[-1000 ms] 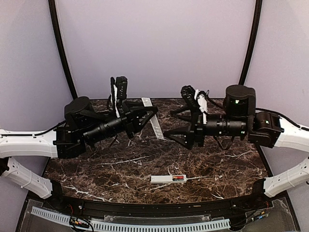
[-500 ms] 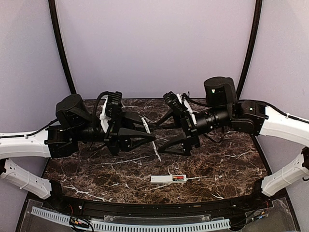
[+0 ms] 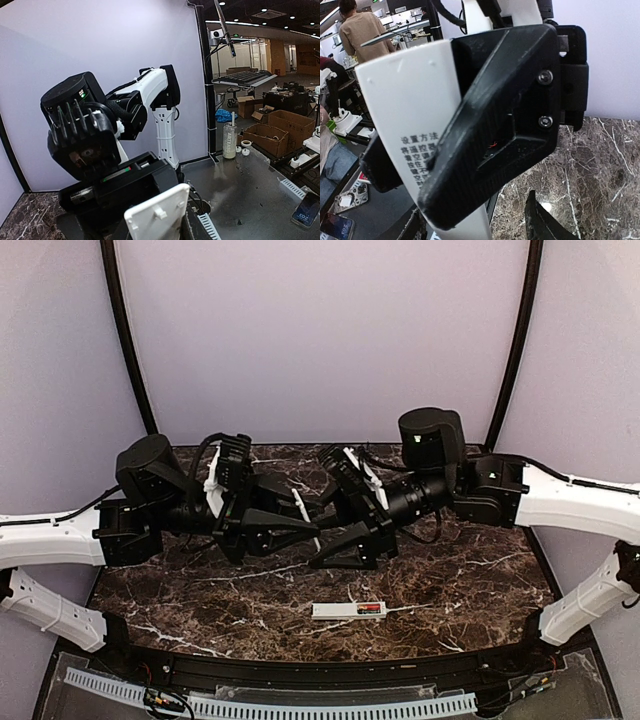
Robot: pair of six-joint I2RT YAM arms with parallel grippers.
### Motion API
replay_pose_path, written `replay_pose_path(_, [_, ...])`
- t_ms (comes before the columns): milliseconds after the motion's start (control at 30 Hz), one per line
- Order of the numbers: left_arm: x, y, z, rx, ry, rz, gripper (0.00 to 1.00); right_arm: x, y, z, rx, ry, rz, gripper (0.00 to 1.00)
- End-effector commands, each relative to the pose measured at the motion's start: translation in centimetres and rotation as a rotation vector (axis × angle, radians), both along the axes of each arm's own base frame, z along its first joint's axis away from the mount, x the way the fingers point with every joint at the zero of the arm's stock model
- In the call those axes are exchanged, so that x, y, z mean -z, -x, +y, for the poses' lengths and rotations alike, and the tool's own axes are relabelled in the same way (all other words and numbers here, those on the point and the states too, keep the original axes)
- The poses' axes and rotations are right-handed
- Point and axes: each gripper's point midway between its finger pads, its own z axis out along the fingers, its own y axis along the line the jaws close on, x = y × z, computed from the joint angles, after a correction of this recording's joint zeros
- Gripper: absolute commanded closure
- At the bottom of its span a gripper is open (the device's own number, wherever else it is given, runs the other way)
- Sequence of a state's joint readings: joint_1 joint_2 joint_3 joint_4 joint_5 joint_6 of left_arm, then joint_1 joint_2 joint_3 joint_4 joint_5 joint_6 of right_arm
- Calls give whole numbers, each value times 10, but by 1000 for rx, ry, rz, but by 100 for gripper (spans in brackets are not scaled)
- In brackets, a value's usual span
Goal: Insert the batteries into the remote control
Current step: Pass from the left arm to the right, then pass from the right arm to the left
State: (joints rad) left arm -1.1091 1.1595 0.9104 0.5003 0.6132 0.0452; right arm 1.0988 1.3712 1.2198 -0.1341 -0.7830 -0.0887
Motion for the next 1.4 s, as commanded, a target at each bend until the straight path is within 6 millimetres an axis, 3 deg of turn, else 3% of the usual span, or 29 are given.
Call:
replay_pose_path(0, [-8, 3, 2, 15, 33, -21, 95, -7, 10, 4, -58, -36, 2, 43])
replay_pose_path(167, [-6, 2, 3, 8, 32, -16, 95, -8, 11, 1, -56, -48, -2, 65])
replay_pose_path(367, [-4, -2, 5, -24, 40, -8, 94, -8, 6, -2, -7, -49, -11, 78])
replay_pose_path(400, [-5, -5, 6, -43, 42, -3, 90, -8, 3, -2, 13, -47, -14, 81])
replay_pose_path(467, [-5, -10, 7, -77, 46, 7, 65, -8, -3, -3, 65, -39, -24, 86])
replay_pose_path(600, [-6, -19, 11, -139, 56, 28, 32, -7, -17, -10, 172, -27, -44, 92])
replay_pose_path(733, [-10, -31, 20, -222, 58, 108, 16, 4, -43, -18, 347, 45, -62, 92])
replay_pose_path(800, [-14, -38, 27, -267, 61, 179, 13, 11, -61, -24, 458, 96, -82, 92])
replay_pose_path(900, [-10, -51, 35, -352, 39, 273, 14, 21, -91, -35, 641, 172, -133, 93])
replay_pose_path(1033, [7, -82, 39, -524, -13, 417, 24, 26, -120, -41, 818, 228, -215, 93])
replay_pose_path(1167, [16, -97, 31, -580, -30, 479, 34, 26, -130, -33, 876, 247, -276, 93])
replay_pose_path(1367, [26, -117, 25, -670, -33, 527, 48, 30, -125, -18, 855, 260, -298, 93])
